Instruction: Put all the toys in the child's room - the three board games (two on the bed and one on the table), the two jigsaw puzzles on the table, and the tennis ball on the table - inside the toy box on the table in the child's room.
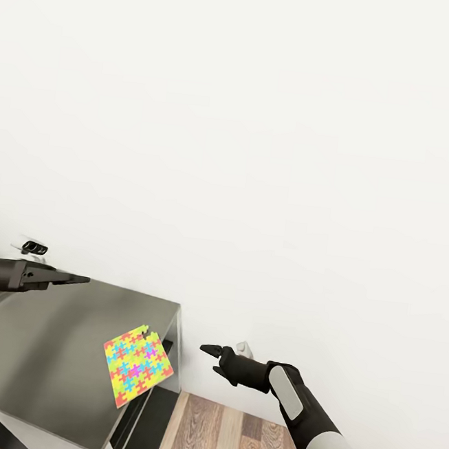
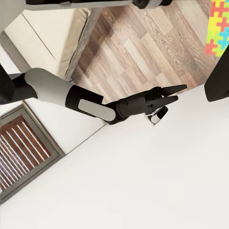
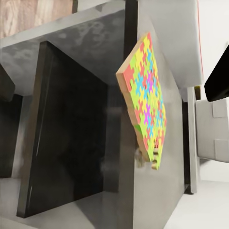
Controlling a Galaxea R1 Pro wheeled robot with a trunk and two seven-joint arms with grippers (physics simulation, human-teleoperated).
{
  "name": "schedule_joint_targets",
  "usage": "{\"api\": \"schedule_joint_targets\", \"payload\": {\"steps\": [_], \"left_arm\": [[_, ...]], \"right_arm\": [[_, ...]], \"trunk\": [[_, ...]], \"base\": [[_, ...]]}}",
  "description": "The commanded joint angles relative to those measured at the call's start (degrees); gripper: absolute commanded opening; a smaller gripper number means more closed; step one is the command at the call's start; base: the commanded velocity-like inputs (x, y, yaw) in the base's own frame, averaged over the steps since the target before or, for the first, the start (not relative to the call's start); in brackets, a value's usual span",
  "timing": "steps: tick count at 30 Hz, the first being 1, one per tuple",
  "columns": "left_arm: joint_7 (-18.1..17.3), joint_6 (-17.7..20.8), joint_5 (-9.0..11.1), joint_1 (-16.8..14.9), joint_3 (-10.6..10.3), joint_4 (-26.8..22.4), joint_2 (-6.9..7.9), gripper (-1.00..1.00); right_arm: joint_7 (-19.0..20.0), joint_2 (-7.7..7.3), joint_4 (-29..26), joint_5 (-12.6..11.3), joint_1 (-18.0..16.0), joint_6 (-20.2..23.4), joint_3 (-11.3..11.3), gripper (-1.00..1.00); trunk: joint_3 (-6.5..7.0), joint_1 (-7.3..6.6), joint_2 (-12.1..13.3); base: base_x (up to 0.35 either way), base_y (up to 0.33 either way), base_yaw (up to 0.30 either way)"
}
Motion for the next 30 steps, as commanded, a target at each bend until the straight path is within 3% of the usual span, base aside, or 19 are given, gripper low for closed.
{"api": "schedule_joint_targets", "payload": {"steps": [1, 10, 22, 30], "left_arm": [[-0.3, 0.6, 0.0, -0.1, -0.1, 0.0, 0.06, 1.00], [-0.3, 0.6, 0.1, -0.1, -0.1, 0.1, 0.06, 1.00], [-0.3, 0.6, 0.1, -0.1, -0.2, 0.4, 0.02, 1.00], [-0.3, 0.6, 0.1, -0.1, -0.2, 0.4, 0.06, 1.00]], "right_arm": [[0.1, 0.00, 0.0, 0.0, 0.0, 0.2, 0.0, 1.00], [0.2, 0.00, 0.0, 0.0, 0.0, 0.2, 0.0, 1.00], [0.2, -0.02, 0.0, 0.0, 0.0, 0.2, 0.0, 1.00], [0.2, -0.08, 0.0, 0.0, 0.0, 0.3, 0.0, 1.00]], "trunk": [[-0.25, 0.23, -0.5], [-1.86, 2.20, -4.1], [-1.86, 2.20, -4.1], [-1.86, 2.20, -4.1]], "base": [[0.000, 0.000, 0.000], [0.000, 0.000, 0.000], [0.000, 0.002, 0.000], [0.000, 0.138, 0.000]]}}
